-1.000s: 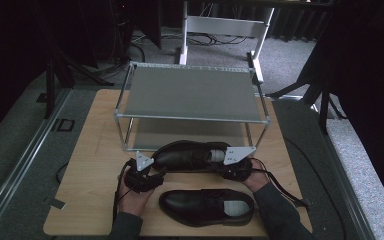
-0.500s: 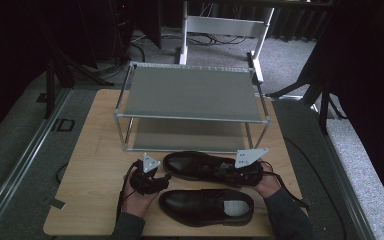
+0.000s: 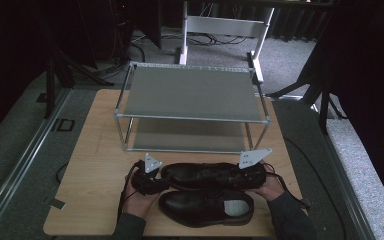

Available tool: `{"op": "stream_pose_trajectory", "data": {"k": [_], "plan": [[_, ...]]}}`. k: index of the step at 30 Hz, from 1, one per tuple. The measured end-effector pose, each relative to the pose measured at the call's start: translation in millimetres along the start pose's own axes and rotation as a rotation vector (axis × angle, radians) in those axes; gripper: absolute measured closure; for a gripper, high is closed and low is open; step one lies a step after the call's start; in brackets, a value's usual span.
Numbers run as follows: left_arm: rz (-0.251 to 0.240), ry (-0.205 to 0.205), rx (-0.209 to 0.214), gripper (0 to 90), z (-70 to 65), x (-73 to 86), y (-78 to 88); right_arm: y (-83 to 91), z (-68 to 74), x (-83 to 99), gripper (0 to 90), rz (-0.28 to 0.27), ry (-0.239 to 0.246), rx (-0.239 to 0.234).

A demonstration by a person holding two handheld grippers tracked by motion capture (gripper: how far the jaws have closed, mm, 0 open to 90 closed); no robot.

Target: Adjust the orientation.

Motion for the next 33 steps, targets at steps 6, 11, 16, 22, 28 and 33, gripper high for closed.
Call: {"op": "stream_pose_trajectory", "data": {"k": [6,11,16,22,28,33], "plan": [[0.005,0.015,0.0,40.7,0.9,6.7,6.1,28.1,2.0,5.0,48.3,-0.037,0.013,0.012],[0.008,0.017,-0.007,40.7,2.9,10.0,10.9,34.8,8.1,20.3,41.7,0.026,0.052,0.009],[0.012,0.02,-0.009,40.6,3.5,12.1,10.4,21.0,8.7,24.6,43.9,0.101,0.094,0.043],[0.008,0.019,-0.008,40.4,3.3,11.8,10.7,1.9,15.0,16.5,53.5,0.2,0.179,0.075],[0.005,0.018,-0.011,40.4,3.6,11.5,11.1,-15.5,14.9,15.9,72.6,0.256,0.181,0.088],[0.0,0.02,-0.017,40.3,4.8,10.4,12.4,-12.3,16.7,17.9,79.6,0.194,0.132,0.107]]}}
Point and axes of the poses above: each handheld gripper's, and its own axes: y roughly backward along the jaws, x roughly out of its underside, z roughly to its left, the point moved 7 cm from there along -y, roughly forward along the jaws, and after that the axes turned 13 degrees about -y, right-handed, at the moved point
